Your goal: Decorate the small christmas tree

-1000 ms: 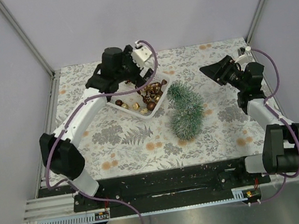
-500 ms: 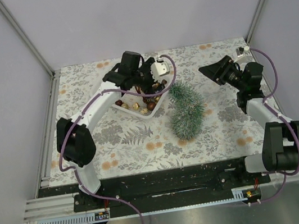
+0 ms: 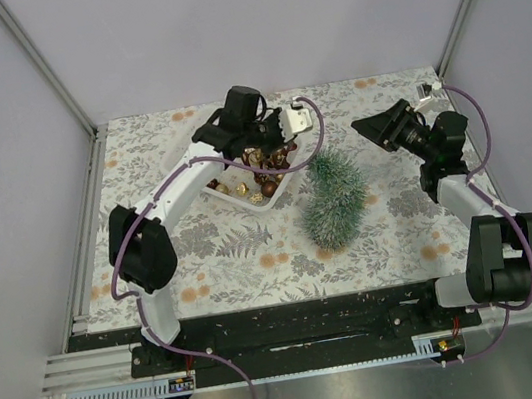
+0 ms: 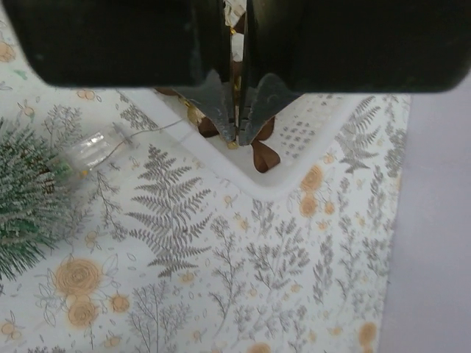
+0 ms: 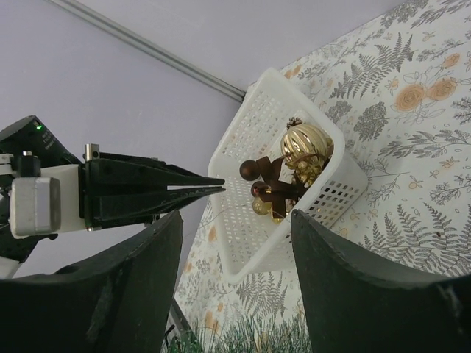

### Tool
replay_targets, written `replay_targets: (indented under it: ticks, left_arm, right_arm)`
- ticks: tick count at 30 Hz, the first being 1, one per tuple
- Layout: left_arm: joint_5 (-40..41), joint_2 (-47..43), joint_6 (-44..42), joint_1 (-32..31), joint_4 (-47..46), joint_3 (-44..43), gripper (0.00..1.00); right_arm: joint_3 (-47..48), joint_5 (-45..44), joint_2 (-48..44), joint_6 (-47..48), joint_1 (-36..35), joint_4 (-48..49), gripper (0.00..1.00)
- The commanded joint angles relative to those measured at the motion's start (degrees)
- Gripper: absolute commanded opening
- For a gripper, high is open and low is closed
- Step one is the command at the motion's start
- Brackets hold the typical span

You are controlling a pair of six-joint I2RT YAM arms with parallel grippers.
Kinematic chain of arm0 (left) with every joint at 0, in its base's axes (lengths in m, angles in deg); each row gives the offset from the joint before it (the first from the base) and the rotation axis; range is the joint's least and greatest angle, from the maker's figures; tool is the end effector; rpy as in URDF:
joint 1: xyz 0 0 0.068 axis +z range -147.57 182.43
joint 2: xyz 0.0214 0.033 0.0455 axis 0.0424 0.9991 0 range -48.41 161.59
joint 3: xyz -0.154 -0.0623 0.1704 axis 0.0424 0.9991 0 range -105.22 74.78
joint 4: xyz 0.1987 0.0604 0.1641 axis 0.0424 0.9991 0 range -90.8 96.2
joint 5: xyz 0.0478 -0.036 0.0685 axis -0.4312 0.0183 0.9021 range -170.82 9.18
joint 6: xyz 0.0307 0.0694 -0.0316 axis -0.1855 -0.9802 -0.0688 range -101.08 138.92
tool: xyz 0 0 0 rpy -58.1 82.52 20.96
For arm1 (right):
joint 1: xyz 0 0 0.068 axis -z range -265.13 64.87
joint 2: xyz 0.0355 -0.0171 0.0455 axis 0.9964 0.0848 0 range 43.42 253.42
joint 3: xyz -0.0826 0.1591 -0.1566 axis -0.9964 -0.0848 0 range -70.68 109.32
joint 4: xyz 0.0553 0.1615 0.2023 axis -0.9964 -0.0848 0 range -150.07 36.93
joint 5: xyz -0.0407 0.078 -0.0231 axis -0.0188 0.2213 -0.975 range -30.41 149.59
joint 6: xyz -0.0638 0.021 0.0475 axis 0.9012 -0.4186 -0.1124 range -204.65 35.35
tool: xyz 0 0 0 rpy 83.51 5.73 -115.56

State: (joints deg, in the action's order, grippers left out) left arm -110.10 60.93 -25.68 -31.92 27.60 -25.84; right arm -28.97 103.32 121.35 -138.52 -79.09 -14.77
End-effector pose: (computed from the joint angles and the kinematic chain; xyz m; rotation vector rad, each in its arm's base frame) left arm 0.3591 -0.2879 0.2678 1.5771 1.4771 -0.4622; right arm 0.3374 0.0140 0.2426 0.2157 1.6693 1.2233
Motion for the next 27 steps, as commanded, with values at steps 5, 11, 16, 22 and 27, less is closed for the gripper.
replay_targets:
  ticks: [5, 11, 16, 22, 27]
  left_arm:
    - [-1.6, -1.6, -2.8, -1.1, -3.0, -4.7, 0.02]
    - [1.2, -4.2, -10.6, -0.1, 5.2, -1.6, 0.39]
    - [5.3, -7.1, -6.7, 1.6, 1.2, 4.3, 0.98]
    - [12.9, -9.4, -4.2, 2.4, -7.9, 9.8, 0.99]
    - [19.9, -9.8, 0.9, 3.3, -12.4, 11.5, 0.99]
  right_arm:
    - [-0.3, 2.0, -0.3, -0.4, -0.9, 3.4, 0.68]
    - [-0.1, 2.2, -0.5, -0.6, -0.9, 3.3, 0.67]
    - [-0.1, 2.3, -0.5, -0.5, -0.9, 3.2, 0.67]
    - [0.0, 2.2, -0.3, -0.6, -1.6, 3.2, 0.67]
    - [-0.1, 2.2, -0.1, -0.4, -1.7, 3.1, 0.67]
